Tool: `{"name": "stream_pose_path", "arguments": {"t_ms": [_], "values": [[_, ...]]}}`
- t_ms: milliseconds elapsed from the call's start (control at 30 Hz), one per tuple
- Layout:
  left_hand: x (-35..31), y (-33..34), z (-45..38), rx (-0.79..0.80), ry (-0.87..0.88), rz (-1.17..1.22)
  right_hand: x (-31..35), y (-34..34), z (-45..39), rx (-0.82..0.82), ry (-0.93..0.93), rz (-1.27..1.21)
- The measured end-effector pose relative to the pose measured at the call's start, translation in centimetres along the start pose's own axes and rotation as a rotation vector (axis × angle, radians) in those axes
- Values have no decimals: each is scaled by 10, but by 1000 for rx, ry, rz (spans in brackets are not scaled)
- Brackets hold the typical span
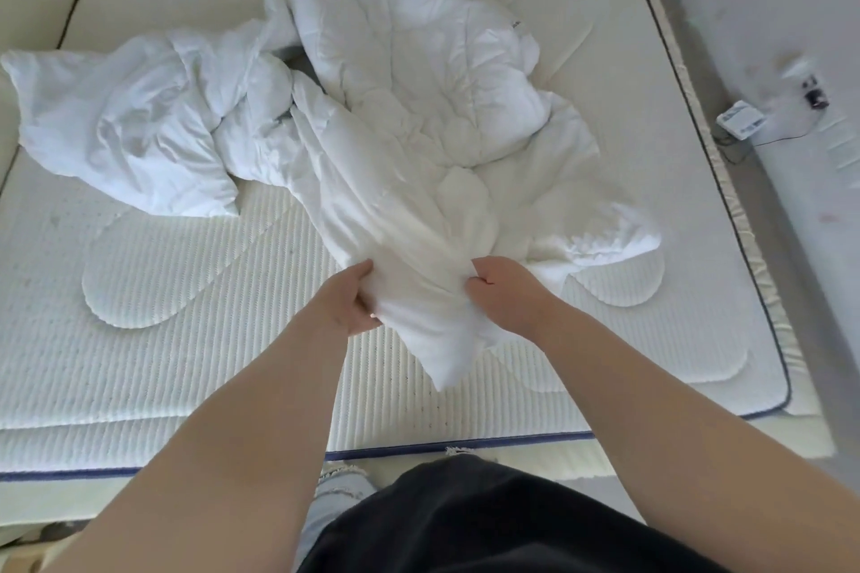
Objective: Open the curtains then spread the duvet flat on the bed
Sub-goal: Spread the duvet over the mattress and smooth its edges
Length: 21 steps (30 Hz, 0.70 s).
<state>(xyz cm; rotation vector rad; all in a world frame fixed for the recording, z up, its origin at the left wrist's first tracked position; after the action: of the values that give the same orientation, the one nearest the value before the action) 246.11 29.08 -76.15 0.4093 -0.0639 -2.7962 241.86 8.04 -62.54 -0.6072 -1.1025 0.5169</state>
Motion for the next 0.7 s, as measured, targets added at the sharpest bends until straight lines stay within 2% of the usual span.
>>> {"name": "stream_pose_path", "arguments": {"t_ms": [33, 133, 200, 233, 300, 367, 467, 500, 600, 700], "values": [[-3, 0, 3, -10, 30, 40, -4, -1, 1, -6, 5, 44], [-16, -8, 21, -77, 122, 102, -11, -4, 3, -76, -25, 413], [-23, -10, 40, -68, 172, 139, 3, -3, 7, -220, -48, 421], [-22, -8, 50, -34, 189, 143, 19, 5, 9, -241, -125, 365], [-19, -6, 74, 31, 228, 116, 66, 46, 17, -66, -345, 361], [-10, -6, 95, 77, 249, 84, 92, 82, 27, 68, -404, 382], [-4, -24, 113, 100, 338, 5, 103, 87, 21, -87, -402, 310], [-3, -32, 114, 95, 341, -26, 96, 86, 18, -95, -363, 302], [0, -60, 110, -11, 316, -116, 85, 90, 23, 51, -426, 380], [-1, -67, 104, -48, 176, 59, 83, 86, 41, 163, -562, 453]]}}
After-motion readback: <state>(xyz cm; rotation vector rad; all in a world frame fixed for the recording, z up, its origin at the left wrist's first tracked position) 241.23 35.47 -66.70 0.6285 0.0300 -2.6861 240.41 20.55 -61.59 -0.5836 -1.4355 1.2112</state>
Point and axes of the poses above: each hand's wrist, its own z-axis away from the middle knuckle, its own y-axis out of the palm, x = y × z, the point moved 7 cm from there along -z, towards the middle knuckle, and after that the axes turned 12 degrees about -x, right-handed, at the moved point
